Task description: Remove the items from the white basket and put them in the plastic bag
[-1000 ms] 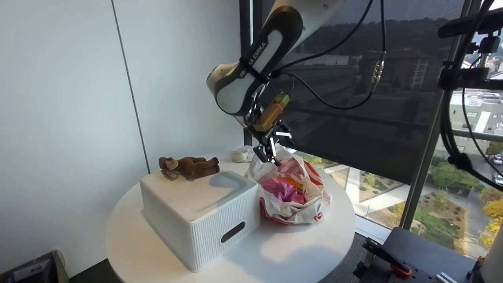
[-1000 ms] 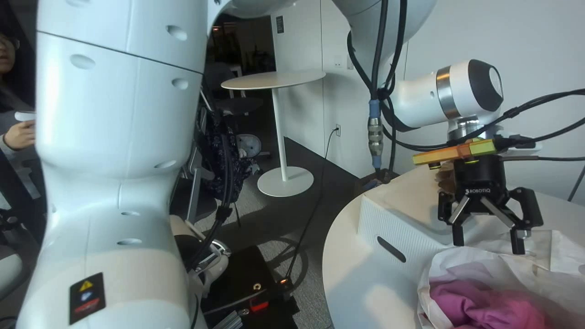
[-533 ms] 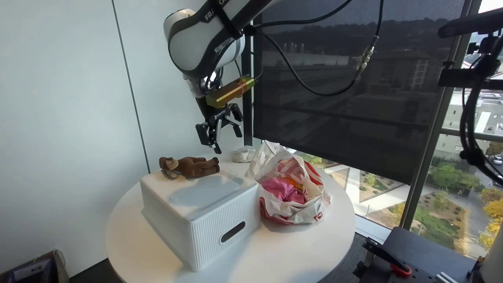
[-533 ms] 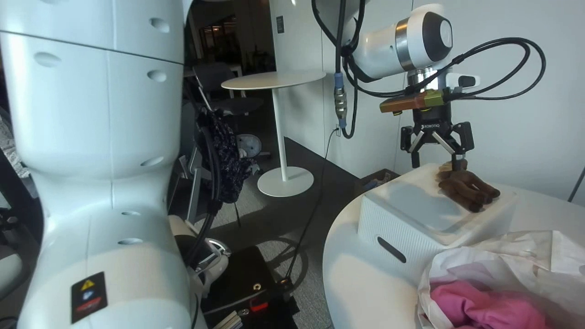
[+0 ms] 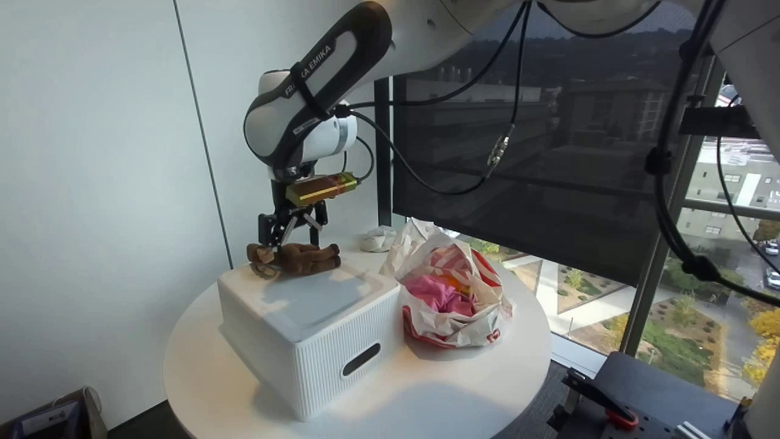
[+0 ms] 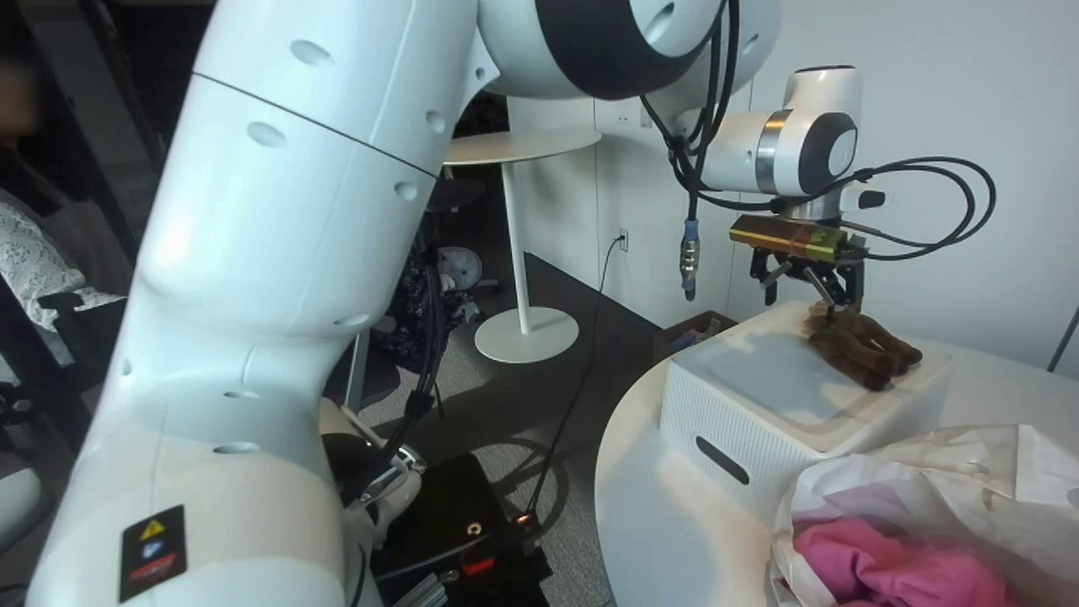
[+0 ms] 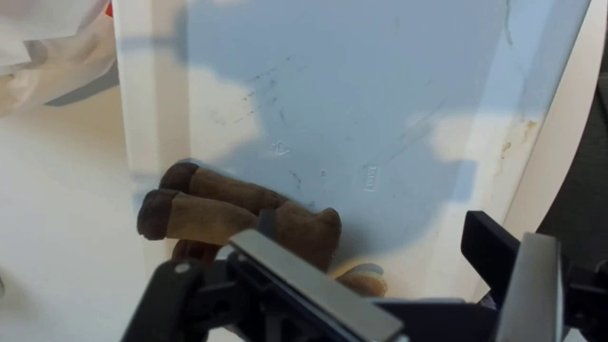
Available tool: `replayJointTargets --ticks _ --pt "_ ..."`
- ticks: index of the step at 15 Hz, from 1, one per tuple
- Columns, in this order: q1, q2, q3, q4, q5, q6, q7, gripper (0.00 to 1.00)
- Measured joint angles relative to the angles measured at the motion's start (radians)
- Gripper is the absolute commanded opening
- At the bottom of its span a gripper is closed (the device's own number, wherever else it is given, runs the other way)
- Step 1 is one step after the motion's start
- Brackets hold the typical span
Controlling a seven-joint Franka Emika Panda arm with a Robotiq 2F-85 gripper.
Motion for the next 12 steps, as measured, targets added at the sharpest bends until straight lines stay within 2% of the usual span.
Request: replayJointTargets --ticks 6,7,8,12 --pt "0.001 0.201 -0.030 0.194 -0.018 0.109 -0.047 1.00" --pt "0.004 0.228 -0.034 0.224 -0.023 0.109 -0.055 0.75" --pt "0.007 0.253 -0.038 0.250 -0.024 0.109 -0.064 0.74" --pt "0.018 0.322 -0.051 0.310 -0.045 0.110 -0.091 0.42"
